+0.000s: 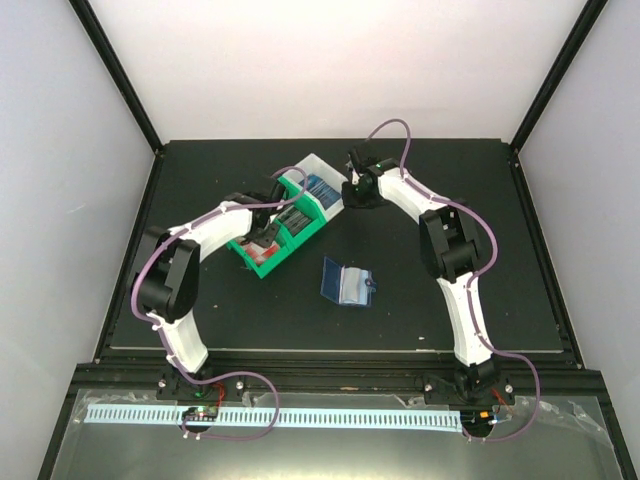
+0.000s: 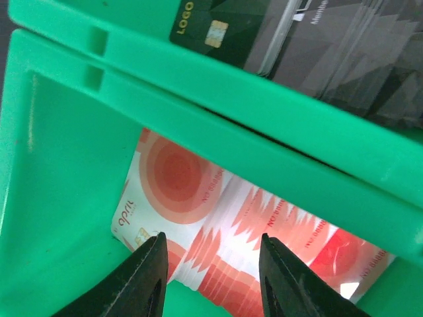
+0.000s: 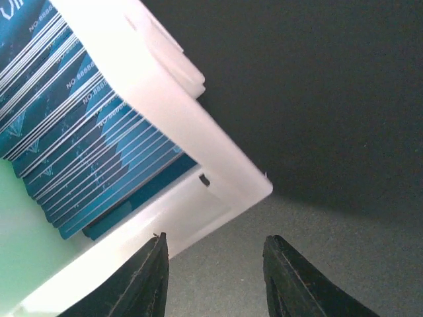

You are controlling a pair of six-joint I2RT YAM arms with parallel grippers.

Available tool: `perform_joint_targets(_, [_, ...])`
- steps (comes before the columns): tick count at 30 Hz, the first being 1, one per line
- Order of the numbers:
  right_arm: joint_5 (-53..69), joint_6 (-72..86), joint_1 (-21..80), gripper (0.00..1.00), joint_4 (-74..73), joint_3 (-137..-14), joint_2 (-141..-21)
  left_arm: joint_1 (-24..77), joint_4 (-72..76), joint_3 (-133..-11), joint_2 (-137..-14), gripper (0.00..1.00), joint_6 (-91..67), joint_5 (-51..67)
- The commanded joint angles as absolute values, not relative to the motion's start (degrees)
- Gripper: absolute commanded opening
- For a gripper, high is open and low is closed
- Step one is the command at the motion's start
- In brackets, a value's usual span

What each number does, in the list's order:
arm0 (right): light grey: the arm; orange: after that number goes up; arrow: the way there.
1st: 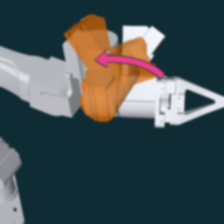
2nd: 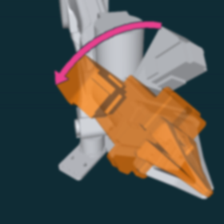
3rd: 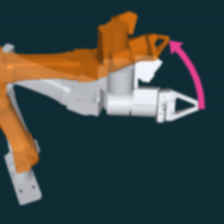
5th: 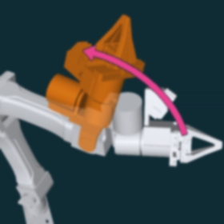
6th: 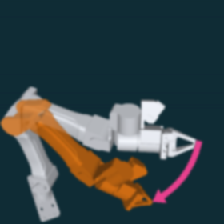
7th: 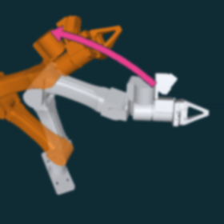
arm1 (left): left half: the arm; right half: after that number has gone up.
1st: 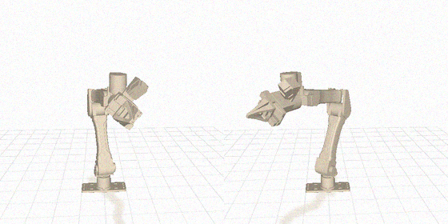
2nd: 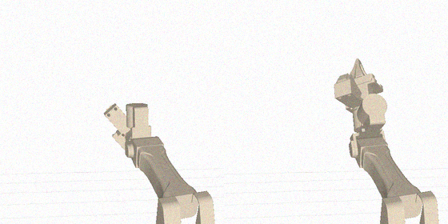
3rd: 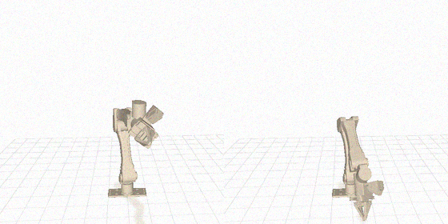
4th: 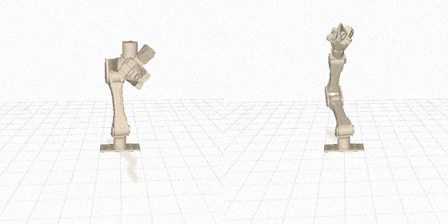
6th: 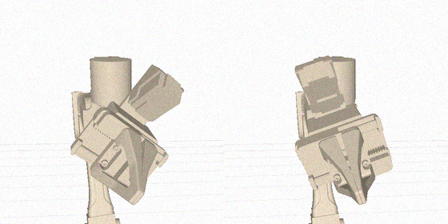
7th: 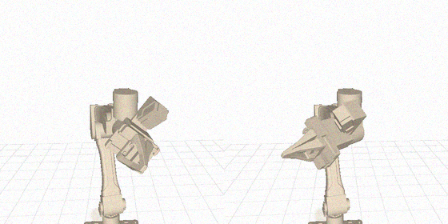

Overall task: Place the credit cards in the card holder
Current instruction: Adjust the storage box at the center of the board.

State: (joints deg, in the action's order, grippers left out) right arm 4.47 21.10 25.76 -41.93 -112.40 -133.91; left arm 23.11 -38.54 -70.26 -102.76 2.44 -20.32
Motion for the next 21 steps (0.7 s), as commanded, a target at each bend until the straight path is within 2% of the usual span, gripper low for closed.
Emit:
perform_joint_targets(1, [7.00,22.29,25.66,0.42,-40.55,-109.40,-132.32,21.42,-36.92,-70.49,-103.25,0.40,0.95,-20.95])
perform_joint_targets(16, [9.75,23.28,25.71,0.42,-38.30,-103.43,-128.86,19.10,-32.22,-69.71,-106.07,0.38,7.74,-19.86])
perform_joint_targets(21, [10.87,23.84,25.66,0.43,-38.10,-103.29,-128.63,18.90,-31.59,-69.37,-106.79,0.31,8.72,-20.11])
